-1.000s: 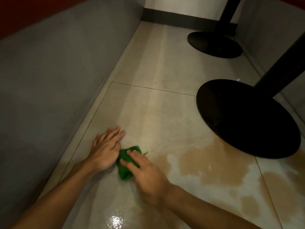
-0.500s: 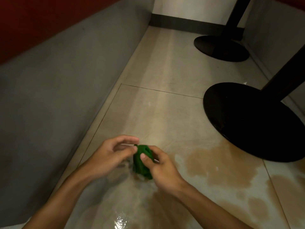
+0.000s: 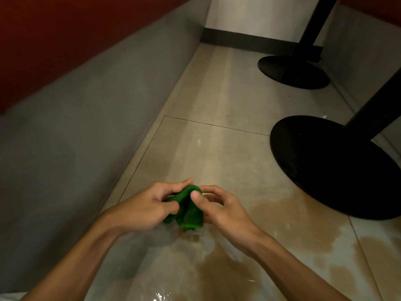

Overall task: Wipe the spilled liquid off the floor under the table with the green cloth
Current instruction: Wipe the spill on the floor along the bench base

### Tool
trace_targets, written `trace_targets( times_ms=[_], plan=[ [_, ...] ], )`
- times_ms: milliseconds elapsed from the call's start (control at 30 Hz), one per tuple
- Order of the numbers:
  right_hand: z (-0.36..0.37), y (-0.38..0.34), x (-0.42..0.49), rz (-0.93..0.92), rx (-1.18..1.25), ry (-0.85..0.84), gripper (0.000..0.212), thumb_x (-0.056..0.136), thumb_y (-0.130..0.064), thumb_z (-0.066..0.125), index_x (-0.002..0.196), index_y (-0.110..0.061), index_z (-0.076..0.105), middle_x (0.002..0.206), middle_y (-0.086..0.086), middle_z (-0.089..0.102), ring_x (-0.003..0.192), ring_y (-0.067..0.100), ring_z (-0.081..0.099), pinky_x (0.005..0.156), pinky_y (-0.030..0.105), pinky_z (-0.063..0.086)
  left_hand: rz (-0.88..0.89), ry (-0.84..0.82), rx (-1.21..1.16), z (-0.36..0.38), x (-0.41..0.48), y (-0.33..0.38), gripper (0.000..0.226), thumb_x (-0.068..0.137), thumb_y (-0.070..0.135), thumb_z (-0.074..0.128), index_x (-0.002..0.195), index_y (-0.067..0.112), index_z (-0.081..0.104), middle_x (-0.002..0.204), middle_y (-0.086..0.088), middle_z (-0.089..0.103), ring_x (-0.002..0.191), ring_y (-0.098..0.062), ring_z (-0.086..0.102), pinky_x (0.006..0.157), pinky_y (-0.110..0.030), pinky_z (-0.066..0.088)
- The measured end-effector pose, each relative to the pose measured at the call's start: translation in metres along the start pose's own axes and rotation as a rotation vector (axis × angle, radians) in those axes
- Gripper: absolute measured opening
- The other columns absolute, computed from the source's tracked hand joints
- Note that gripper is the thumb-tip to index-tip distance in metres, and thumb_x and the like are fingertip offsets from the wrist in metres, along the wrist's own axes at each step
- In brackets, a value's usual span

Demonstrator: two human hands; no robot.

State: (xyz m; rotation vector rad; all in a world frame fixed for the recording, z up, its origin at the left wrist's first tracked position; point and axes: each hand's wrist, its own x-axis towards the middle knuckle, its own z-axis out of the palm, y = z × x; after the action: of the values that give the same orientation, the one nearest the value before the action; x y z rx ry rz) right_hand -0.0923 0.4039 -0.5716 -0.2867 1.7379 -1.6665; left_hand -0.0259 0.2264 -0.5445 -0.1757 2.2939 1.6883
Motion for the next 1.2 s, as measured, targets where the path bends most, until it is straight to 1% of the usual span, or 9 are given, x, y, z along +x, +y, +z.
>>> trace_targets(
  times_ms=[133,367,533,767,833,900,1033,1100,1200],
  plan=[
    [-0.011,-0.01,-0.004,-0.029,-0.273,-0.012,0.017,0.086,-0.02,0.071,0.101,-0.018,0.065,0.109,0.004,0.064,0.087,0.024,0.07,0.074,0.035,0.06,-0.013,-0.011,-0.033,-0.005,-0.003,0.011,0.06,0.094,-0.005,0.043,0.141,0.031,0.037,0.132,0.018,0.055,0.117,0.007,0.053,0.099,-0.012,0.04],
    [-0.016,-0.028,-0.007,0.046,-0.279,-0.165,0.025,0.088,-0.017,0.064,0.107,-0.009,0.05,0.097,0.009,0.068,0.088,0.02,0.07,0.077,0.039,0.059,0.168,0.204,-0.008,-0.005,0.011,0.031,0.019,0.089,0.009,0.062,0.106,0.018,0.064,0.092,-0.012,0.07,0.08,-0.024,0.071,0.072,-0.041,0.06],
    [-0.016,-0.034,-0.001,-0.034,-0.109,-0.207,0.031,0.09,-0.028,0.063,0.118,-0.014,0.062,0.107,0.007,0.071,0.099,0.021,0.069,0.087,0.037,0.056,0.293,0.153,-0.068,-0.006,0.032,0.037,0.02,0.089,0.012,0.06,0.106,0.007,0.067,0.098,-0.01,0.071,0.086,-0.012,0.068,0.073,-0.019,0.053],
    [-0.058,-0.044,0.025,-0.08,-0.149,0.043,0.025,0.093,-0.028,0.059,0.113,-0.014,0.065,0.101,0.009,0.073,0.092,0.025,0.071,0.08,0.036,0.058,0.16,0.456,0.019,-0.013,0.059,-0.016,0.022,0.088,0.037,0.06,0.109,0.036,0.063,0.111,0.014,0.063,0.089,-0.001,0.064,0.068,-0.011,0.048],
    [-0.091,-0.052,0.036,-0.088,-0.324,0.165,0.02,0.095,-0.032,0.055,0.112,-0.024,0.062,0.101,0.002,0.072,0.093,0.018,0.07,0.082,0.036,0.057,0.0,0.453,0.14,-0.016,0.055,-0.057,0.02,0.087,0.045,0.06,0.106,0.037,0.061,0.111,0.008,0.063,0.092,0.005,0.061,0.078,-0.013,0.048],
    [-0.125,-0.054,0.051,-0.077,-0.564,0.324,0.016,0.098,-0.033,0.051,0.109,-0.027,0.061,0.098,-0.002,0.069,0.091,0.016,0.067,0.085,0.036,0.055,-0.1,0.453,0.437,-0.016,0.046,-0.094,0.05,0.08,0.069,0.051,0.115,0.035,0.06,0.122,0.007,0.059,0.112,-0.01,0.057,0.097,-0.029,0.044],
    [-0.171,-0.04,0.082,-0.023,-1.022,0.623,0.02,0.1,-0.029,0.044,0.114,-0.021,0.056,0.095,0.004,0.063,0.086,0.023,0.061,0.078,0.039,0.052,-0.1,0.493,0.656,-0.004,0.037,-0.109,0.056,0.078,0.059,0.036,0.127,0.039,0.053,0.14,0.015,0.042,0.132,-0.016,0.031,0.105,-0.033,0.02],
    [-0.175,-0.025,0.091,0.063,-1.181,0.64,0.026,0.1,-0.031,0.042,0.12,-0.02,0.054,0.098,0.009,0.062,0.088,0.028,0.061,0.08,0.046,0.054,-0.097,0.504,0.684,-0.001,0.039,-0.109,0.053,0.079,0.061,0.033,0.126,0.044,0.051,0.143,0.018,0.037,0.134,-0.013,0.025,0.105,-0.033,0.016],
    [-0.162,0.011,0.097,0.2,-1.416,0.518,0.046,0.096,-0.019,0.047,0.142,-0.022,0.039,0.136,0.014,0.048,0.129,0.041,0.04,0.106,0.059,0.035,-0.097,0.498,0.68,-0.004,0.042,-0.114,0.049,0.076,0.07,0.024,0.117,0.055,0.045,0.142,0.021,0.038,0.133,-0.011,0.025,0.106,-0.036,0.018]
  ],
)
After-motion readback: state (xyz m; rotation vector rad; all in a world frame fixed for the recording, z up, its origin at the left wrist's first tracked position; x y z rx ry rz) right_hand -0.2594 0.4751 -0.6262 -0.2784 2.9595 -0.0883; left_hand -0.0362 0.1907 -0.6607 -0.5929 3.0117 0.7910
